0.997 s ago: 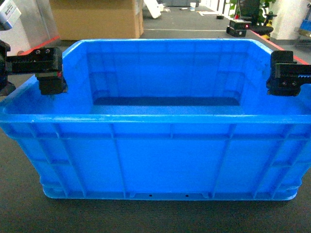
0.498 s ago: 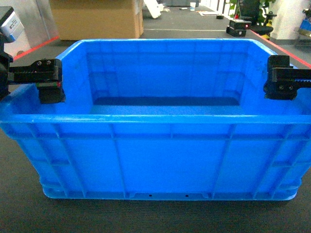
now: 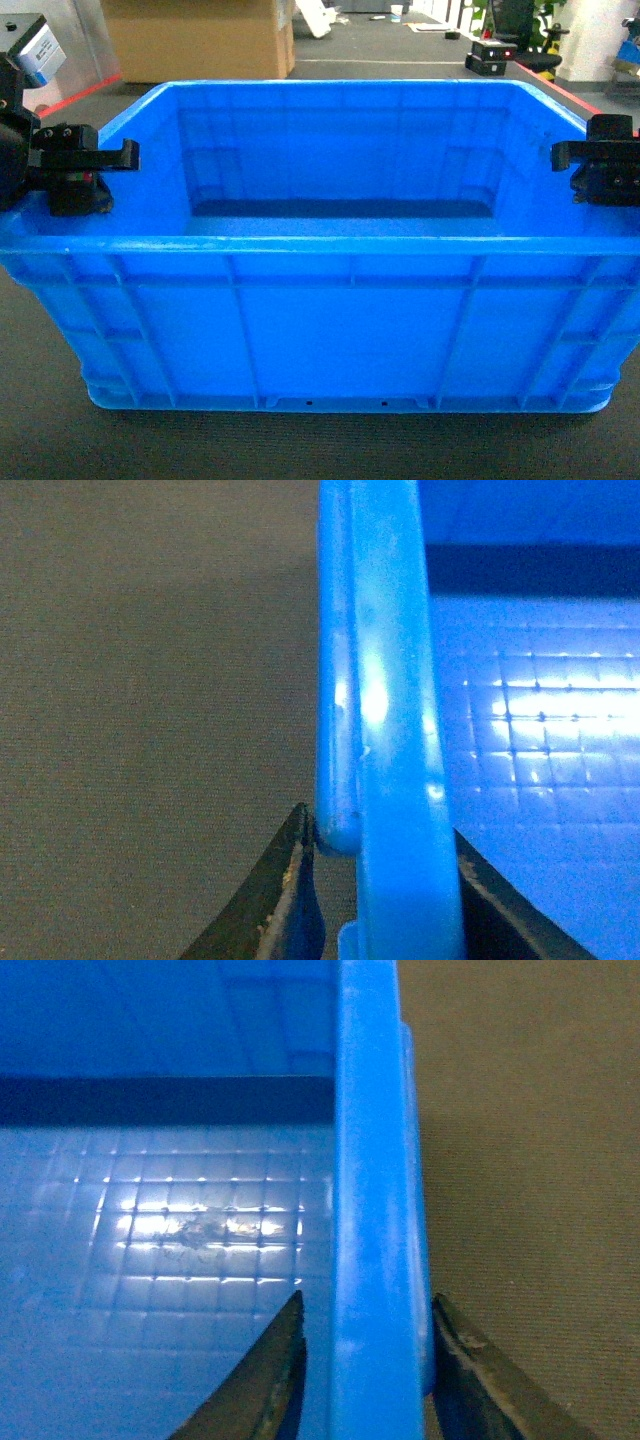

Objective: Place box next to blue box on left shelf

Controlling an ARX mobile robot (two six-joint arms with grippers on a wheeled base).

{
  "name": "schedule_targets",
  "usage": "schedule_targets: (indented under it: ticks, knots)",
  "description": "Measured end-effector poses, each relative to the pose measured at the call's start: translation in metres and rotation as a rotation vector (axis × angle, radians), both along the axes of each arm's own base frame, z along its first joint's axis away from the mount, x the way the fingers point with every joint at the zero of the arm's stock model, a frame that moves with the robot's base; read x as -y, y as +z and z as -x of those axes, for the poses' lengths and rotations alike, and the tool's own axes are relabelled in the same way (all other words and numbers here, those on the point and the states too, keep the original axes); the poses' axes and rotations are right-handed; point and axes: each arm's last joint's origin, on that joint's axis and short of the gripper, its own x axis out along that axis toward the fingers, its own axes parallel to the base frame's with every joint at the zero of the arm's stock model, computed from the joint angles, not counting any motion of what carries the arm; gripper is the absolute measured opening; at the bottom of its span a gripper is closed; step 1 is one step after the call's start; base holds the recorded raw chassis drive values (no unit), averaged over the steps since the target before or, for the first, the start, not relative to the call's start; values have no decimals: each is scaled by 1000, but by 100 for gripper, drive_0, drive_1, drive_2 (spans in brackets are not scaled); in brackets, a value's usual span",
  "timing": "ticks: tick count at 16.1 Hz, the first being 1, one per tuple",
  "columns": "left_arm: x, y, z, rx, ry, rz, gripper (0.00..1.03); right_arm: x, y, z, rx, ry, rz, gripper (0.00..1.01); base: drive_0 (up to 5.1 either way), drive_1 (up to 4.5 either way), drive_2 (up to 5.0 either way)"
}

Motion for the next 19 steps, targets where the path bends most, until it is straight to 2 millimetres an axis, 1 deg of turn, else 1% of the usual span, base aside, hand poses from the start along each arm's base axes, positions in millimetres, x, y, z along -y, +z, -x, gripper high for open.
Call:
schedule_targets:
  ticks: [1,2,3,4,5,6,7,8,11,13,16,19]
  knots:
    - [0,1,0,10,12,-12,21,0,1,-1,18,0,2,22,0,0,0]
    - [0,2,1,63,16,-15,20,-1,1,3,37,0,-3,22,0,0,0]
    - [4,20,14,173,6,-38,20,1,11,16,88,-9,-18,22,0,0,0]
    - [8,52,33,310,12,-49,20,7,37,32,194,-24,-34,22,0,0,0]
    - [9,62,44,359,17,-46,20,8,47,40,241,-23,-39,22,0,0,0]
    - [10,66,52,381,19,-44,20,9,53,46,265,-23,-37,22,0,0,0]
    - [10,67,61,394,24,-37,19,10,56,54,285,-21,-35,22,0,0,0]
    - [10,67,66,396,25,-33,19,10,57,59,291,-19,-32,22,0,0,0]
    - [11,54,89,372,37,-11,19,13,56,84,300,-11,-5,22,0,0,0]
    - [11,49,97,364,34,0,19,14,58,97,317,-17,12,22,0,0,0]
    - [10,52,103,388,32,21,19,15,65,105,354,-17,22,22,0,0,0]
    - [10,53,109,404,35,13,19,16,61,110,353,-14,20,22,0,0,0]
